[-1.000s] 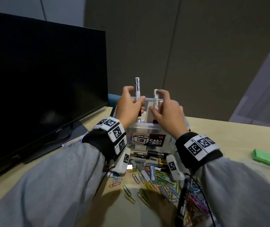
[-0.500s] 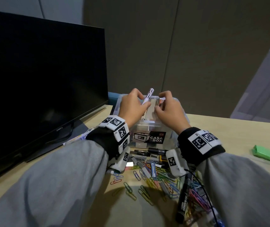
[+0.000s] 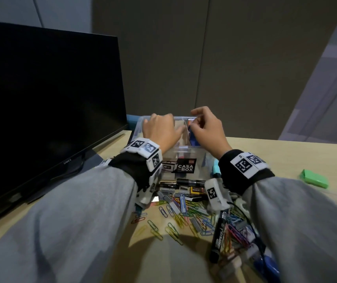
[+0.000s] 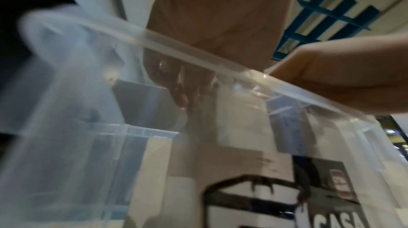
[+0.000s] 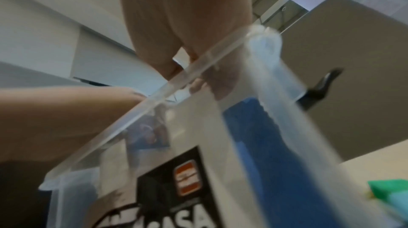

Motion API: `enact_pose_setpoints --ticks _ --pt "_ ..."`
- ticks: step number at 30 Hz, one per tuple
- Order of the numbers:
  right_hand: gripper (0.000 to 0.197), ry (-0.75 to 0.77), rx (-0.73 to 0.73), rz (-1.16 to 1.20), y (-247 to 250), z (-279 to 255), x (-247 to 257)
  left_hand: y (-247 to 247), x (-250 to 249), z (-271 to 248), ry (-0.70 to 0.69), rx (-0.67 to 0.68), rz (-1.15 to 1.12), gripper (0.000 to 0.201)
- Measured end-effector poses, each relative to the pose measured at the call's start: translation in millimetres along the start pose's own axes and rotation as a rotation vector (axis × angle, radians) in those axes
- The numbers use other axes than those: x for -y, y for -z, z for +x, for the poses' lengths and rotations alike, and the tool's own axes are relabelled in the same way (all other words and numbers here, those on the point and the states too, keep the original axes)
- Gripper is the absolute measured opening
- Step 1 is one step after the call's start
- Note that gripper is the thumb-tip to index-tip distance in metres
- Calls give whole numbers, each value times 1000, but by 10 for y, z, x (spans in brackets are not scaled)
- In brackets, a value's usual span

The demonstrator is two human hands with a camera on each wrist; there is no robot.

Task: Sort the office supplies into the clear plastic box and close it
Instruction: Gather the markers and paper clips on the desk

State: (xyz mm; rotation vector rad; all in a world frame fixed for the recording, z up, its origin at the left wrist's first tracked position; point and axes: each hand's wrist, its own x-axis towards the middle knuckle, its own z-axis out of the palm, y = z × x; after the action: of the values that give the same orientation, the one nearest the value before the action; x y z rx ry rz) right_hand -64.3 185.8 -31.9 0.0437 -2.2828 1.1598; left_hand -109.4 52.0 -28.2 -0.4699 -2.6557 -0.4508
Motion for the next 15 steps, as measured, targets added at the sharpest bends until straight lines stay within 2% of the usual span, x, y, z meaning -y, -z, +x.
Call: enact_pose_setpoints --ticks 3,7,9,11,15 --pt "24 149 36 -142 174 -61 -30 29 164 -22 9 -24 -30 42" --pt "17 337 155 -408 442 -227 -21 -27 369 -60 69 39 -88 45" --pt "10 322 310 -590 546 -320 46 -40 387 -80 81 20 -73 47" --pt "8 238 415 -758 606 -398 137 -40 384 -88 89 -3 -35 47" --pt "10 196 408 -954 694 -508 339 -74 406 -71 110 25 -69 42"
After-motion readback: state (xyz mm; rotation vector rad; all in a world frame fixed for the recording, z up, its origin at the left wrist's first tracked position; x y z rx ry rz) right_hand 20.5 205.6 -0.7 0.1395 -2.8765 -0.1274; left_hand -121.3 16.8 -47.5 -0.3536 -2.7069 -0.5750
